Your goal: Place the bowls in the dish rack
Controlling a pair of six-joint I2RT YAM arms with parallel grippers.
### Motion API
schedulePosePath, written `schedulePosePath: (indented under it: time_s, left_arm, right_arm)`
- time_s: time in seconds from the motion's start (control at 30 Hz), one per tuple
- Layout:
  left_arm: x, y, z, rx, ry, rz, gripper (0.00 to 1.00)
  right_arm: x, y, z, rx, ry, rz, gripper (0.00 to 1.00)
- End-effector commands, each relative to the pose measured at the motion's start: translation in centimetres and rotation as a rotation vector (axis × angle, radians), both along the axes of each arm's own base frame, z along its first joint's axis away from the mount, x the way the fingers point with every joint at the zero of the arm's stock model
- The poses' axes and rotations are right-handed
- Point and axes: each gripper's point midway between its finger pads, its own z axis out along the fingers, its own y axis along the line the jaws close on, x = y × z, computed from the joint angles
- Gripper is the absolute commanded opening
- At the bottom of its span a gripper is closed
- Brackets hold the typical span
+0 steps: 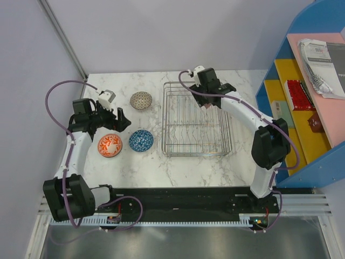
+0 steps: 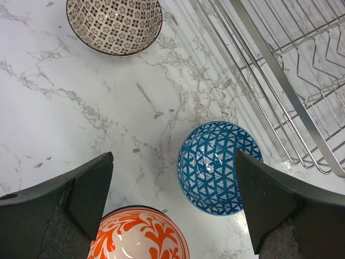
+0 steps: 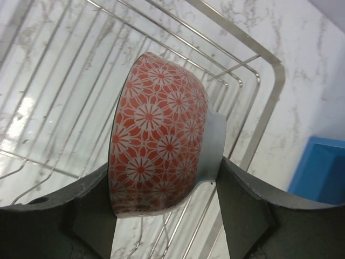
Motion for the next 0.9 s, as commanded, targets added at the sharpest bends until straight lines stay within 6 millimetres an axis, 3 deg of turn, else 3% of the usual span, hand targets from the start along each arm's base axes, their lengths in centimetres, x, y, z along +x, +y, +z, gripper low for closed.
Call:
schedulePosePath:
  time_s: [0.0, 0.1, 0.47, 0.87]
  left_arm:
    - [-0.3, 0.5, -0.1, -0.003, -0.039, -0.002, 1.00]
    - [-0.2, 0.9, -0.3, -0.014, -0.053, 0.016, 1.00]
    - [-0.5, 0.6, 0.3, -0.030, -0.110, 0.012, 1.00]
    - [-0.6, 0.4, 0.2, -0.038, -0.113, 0.002, 1.00]
  right_arm:
    - [2.8, -2.9, 2.7, -0.237, -0.164, -0.145, 0.00]
    - [3.1, -2.7, 2.6, -0.309, -0.184, -0.149, 0.00]
    - [3.4, -2.6, -0.8, -0.627, -0.185, -0.123, 0.00]
    - [4.4, -2.6, -4.0, -0.805, -0.156, -0.102, 0.00]
